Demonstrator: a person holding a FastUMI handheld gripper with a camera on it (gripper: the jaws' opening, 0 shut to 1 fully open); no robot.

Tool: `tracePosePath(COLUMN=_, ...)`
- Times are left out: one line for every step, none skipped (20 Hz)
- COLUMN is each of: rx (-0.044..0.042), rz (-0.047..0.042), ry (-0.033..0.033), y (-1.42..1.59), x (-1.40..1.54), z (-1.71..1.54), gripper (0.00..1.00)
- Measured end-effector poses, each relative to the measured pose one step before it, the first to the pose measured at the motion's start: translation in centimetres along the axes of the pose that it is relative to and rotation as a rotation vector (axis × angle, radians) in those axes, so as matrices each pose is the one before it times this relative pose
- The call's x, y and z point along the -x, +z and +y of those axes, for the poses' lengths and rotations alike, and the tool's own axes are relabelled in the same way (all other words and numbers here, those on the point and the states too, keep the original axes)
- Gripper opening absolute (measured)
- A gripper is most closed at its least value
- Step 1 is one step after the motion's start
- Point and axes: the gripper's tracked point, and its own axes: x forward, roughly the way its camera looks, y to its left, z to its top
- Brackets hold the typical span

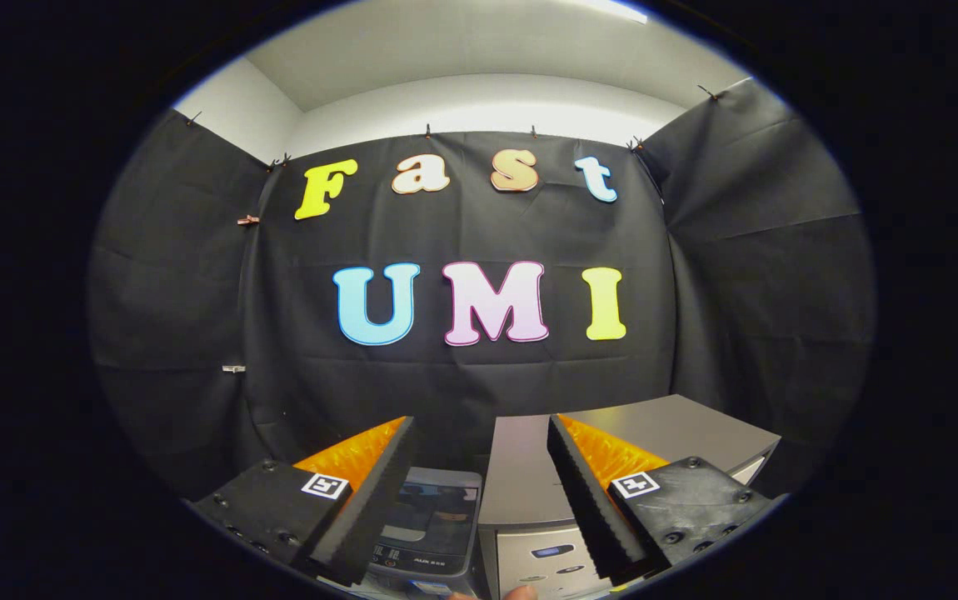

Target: Put the clothes into the washing machine and then close the washing machine lid.

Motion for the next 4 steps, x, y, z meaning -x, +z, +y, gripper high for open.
tracePosePath(rx=-0.00093, rz=0.00131, ry=0.00112, y=-0.057, x=0.091, z=0.002, gripper=0.99)
tracePosePath(rx=0.00106, rz=0.00105, ry=-0.00019, y=-0.004, x=-0.003, z=-0.055, gripper=0.99)
tracePosePath(rx=0.00178, rz=-0.00029, ry=-0.00110, y=0.014, x=0.038, z=-0.094, gripper=0.99)
tracePosePath(rx=0.00132, rz=-0.00070, ry=-0.00048, y=0.035, x=-0.019, z=-0.080, gripper=0.99)
